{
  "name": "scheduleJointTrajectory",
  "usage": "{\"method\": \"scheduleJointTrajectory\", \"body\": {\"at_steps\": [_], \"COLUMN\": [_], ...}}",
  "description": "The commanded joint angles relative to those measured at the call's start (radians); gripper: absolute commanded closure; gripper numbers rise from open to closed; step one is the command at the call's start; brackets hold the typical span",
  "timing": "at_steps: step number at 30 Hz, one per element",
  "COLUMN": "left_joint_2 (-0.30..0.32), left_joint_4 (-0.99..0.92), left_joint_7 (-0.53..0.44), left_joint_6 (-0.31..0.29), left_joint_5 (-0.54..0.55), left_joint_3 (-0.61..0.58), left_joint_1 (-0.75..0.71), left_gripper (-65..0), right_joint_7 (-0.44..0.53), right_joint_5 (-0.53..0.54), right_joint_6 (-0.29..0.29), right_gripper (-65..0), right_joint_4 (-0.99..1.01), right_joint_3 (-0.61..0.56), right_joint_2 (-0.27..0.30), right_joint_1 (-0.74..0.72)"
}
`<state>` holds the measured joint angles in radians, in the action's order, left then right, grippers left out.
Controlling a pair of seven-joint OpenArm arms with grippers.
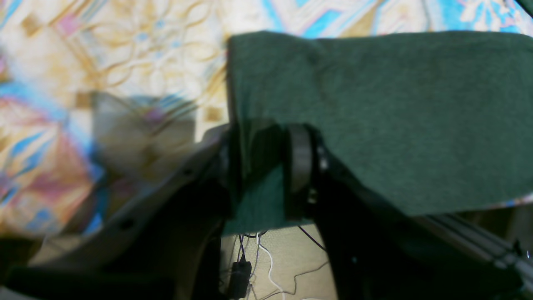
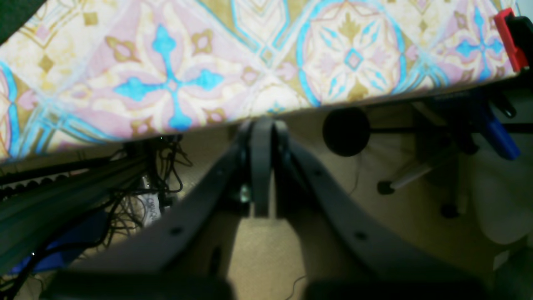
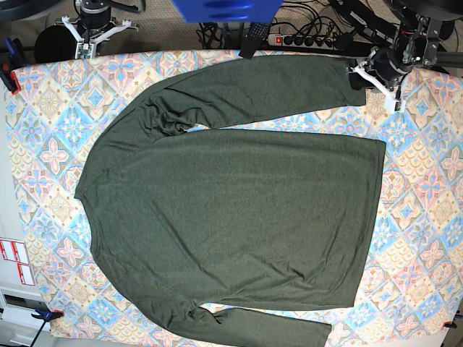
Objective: Fold the T-shirt properly
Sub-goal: 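Move the left gripper to the shirt's shoulder corner and grasp it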
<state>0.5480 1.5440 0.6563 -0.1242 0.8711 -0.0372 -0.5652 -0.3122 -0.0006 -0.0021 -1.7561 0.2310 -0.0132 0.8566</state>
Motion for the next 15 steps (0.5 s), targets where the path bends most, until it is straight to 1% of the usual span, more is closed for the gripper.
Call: {"method": "scheduleJointTrajectory", "body": {"at_steps": [1,2,3,4,6,10,13,15], "left_joint_2": [-0.012,-0.012,-0.012,-0.012,-0.012,-0.012,-0.012,-0.012], "left_joint_4": [-0.004,-0.004,-0.004,-0.004,-0.004,-0.003,-0.003,-0.003], "left_joint_7": [0.07,0.067,0.067,0.067,0.067,0.066,0.066,0.066], "left_joint_6": [-0.078,-0.094,-0.111,-0.119,-0.125,-0.125,-0.125,-0.125], "left_joint_5": [0.021,0.021,0.021,0.021,0.021,0.023,0.023,0.023], "left_joint_3": [-0.023,-0.022,-0.017,-0.017,-0.016,-0.013,0.026,0.049], "left_joint_1": [-0.013,-0.013,-0.013,-0.013,-0.013,-0.013,-0.014,-0.016], "left_gripper": [-13.9,-13.2,-11.1,-8.2,0.0,0.0,0.0,0.0], "right_joint_7": [0.02,0.02,0.02,0.02,0.02,0.02,0.018,-0.011], "right_joint_5": [0.0,0.0,0.0,0.0,0.0,0.0,0.0,0.0], "right_joint_6": [-0.005,-0.005,-0.005,-0.005,-0.005,-0.005,-0.005,-0.005], "right_gripper": [0.0,0.0,0.0,0.0,0.0,0.0,0.0,0.0], "right_joint_4": [-0.018,-0.018,-0.018,-0.018,-0.018,-0.018,-0.02,-0.021], "right_joint_3": [0.005,0.005,0.005,0.005,0.005,0.005,0.003,-0.012], "right_joint_2": [0.006,0.006,0.006,0.006,0.006,0.006,0.006,0.006], "right_joint_1": [-0.003,-0.009,-0.015,-0.017,-0.023,-0.023,-0.044,-0.055]}}
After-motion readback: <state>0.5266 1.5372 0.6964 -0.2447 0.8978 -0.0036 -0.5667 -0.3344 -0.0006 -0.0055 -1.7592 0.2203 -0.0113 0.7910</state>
